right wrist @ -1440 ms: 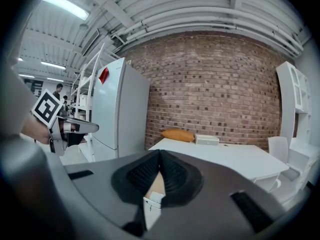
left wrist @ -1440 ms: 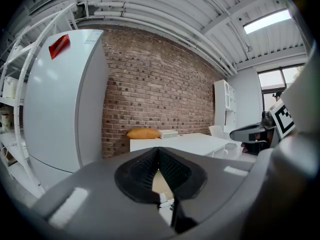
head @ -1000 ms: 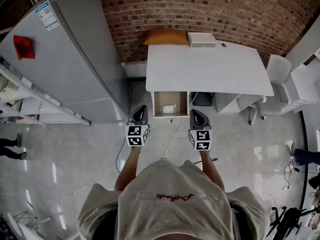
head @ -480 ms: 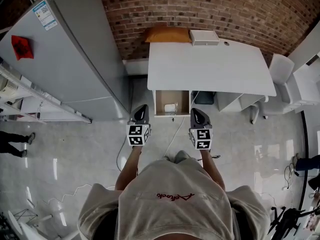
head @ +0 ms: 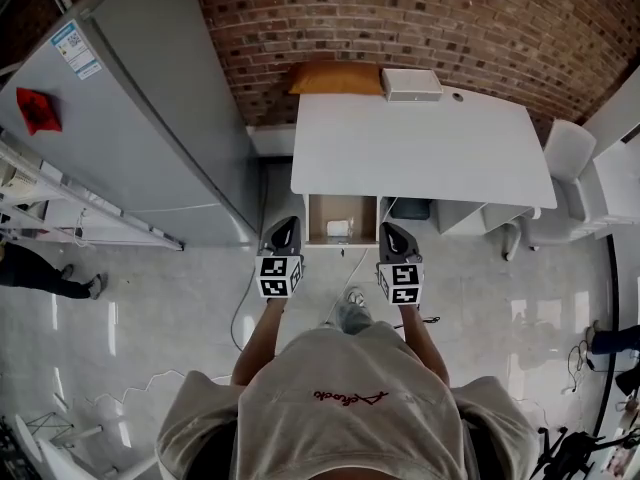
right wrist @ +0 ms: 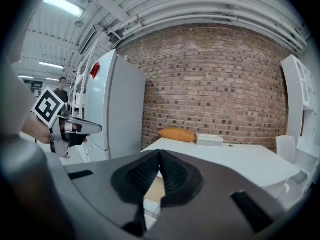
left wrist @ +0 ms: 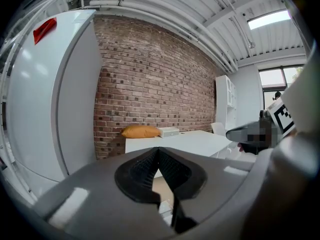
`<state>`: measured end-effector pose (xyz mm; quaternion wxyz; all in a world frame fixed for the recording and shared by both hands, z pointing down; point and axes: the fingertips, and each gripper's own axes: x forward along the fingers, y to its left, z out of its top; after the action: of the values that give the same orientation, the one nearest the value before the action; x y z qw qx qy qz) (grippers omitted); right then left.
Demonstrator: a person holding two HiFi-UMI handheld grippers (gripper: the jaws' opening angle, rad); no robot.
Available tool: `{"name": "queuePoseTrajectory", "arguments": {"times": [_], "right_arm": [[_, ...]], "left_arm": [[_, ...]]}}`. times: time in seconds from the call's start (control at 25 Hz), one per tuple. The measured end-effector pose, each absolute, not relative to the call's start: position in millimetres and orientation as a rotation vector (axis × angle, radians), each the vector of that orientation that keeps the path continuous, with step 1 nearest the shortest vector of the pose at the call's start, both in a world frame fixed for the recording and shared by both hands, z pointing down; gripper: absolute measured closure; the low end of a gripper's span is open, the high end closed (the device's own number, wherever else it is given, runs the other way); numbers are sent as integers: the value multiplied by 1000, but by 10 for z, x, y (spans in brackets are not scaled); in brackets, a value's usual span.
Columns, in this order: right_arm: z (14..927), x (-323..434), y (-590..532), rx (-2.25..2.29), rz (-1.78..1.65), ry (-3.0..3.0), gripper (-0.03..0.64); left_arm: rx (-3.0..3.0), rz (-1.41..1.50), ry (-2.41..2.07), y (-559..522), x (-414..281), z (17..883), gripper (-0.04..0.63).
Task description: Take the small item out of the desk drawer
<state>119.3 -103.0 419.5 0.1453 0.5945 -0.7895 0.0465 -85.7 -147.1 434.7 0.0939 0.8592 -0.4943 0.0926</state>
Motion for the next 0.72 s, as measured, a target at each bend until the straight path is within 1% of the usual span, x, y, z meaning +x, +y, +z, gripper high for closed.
{"name": "queuePoseTrajectory", "arguments": {"times": [0.36, 0.72], "right_arm": [[4068, 1560, -1667, 1686, 117, -2323, 606], [4001, 1899, -2187, 1667, 117, -2366, 606]], "left_arm": [[2552, 267, -1531, -2078, -521, 4151, 586], [2531, 288, -1580, -2465, -232, 4082, 586]]}}
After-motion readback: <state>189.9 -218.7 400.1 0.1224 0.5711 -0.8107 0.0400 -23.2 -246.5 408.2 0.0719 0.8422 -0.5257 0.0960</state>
